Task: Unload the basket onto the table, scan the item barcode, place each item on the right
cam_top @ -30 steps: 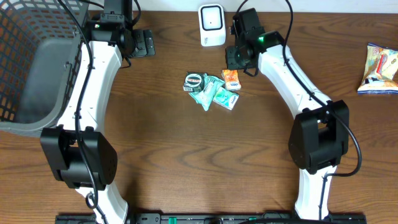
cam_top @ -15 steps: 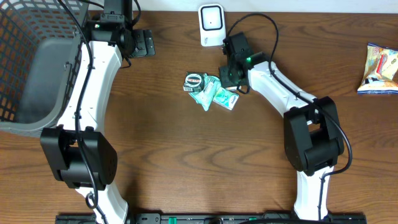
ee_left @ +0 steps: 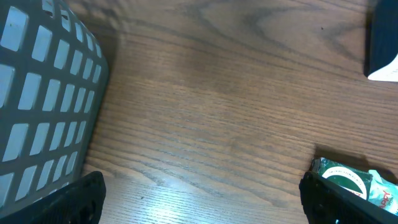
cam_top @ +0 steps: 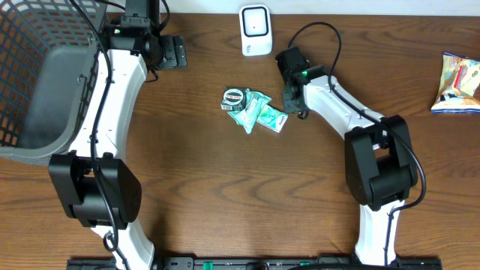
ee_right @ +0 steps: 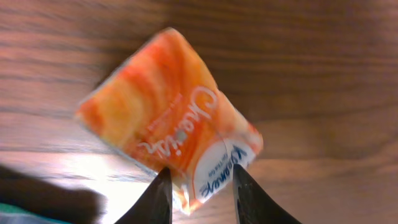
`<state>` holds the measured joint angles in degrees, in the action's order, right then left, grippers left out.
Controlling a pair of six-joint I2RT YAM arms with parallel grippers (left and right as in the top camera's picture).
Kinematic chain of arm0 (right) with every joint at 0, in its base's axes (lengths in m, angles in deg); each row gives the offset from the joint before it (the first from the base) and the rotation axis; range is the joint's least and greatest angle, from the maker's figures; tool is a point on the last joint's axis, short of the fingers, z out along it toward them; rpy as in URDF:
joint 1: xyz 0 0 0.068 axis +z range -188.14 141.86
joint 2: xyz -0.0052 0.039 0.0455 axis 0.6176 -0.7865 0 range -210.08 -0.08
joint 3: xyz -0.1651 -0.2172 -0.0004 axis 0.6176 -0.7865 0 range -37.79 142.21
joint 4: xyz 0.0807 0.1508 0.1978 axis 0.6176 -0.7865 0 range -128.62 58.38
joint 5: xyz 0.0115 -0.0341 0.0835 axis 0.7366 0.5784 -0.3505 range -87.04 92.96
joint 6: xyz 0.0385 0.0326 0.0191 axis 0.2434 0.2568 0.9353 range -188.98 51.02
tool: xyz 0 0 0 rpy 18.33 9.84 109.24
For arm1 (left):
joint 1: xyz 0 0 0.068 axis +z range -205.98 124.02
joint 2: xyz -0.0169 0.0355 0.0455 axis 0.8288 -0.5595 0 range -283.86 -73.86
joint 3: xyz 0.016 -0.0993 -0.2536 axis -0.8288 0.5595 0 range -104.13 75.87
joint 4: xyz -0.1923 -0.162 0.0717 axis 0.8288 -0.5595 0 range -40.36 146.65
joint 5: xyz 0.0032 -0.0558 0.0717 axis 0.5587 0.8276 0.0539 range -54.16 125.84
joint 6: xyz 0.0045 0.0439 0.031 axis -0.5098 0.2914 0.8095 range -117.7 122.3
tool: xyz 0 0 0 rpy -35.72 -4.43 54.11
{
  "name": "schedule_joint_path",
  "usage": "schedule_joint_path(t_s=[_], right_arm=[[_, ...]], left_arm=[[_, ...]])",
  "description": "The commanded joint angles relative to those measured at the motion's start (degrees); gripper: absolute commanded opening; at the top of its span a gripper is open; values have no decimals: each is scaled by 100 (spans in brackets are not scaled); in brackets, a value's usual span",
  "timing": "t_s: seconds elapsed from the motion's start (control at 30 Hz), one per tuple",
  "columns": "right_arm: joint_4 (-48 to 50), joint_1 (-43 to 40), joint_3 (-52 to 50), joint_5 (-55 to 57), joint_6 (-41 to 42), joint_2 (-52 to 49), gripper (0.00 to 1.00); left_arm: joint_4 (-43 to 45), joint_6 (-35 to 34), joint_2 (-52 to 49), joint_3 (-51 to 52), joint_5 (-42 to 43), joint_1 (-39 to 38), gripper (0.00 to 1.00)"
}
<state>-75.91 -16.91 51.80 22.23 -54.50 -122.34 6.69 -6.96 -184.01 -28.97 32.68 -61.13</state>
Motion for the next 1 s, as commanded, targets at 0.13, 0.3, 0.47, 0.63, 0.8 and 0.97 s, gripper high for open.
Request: schedule_joint_path(t_s=[0.13, 0.3, 0.47, 0.63, 0.8, 0.97], right_arm=[[-623, 28, 619, 306, 243, 15, 25], [-433, 61, 800, -1692, 669, 15, 15], [-586, 61, 686, -1801, 671, 4, 13], [-658, 46, 332, -1370, 673, 2, 13], [-533, -81, -44, -713, 743, 2, 16], [-83, -278, -155, -267, 737, 2, 20]], left_arm=[[-17, -92, 118, -70, -52, 0, 98], [-17, -92, 118, -70, -55, 0, 98], [-17, -92, 118, -70, -55, 0, 98], [-17, -92, 118, -70, -52, 0, 98], [-17, -92, 118, -70, -55, 0, 98], [-17, -92, 118, -70, -55, 0, 98]])
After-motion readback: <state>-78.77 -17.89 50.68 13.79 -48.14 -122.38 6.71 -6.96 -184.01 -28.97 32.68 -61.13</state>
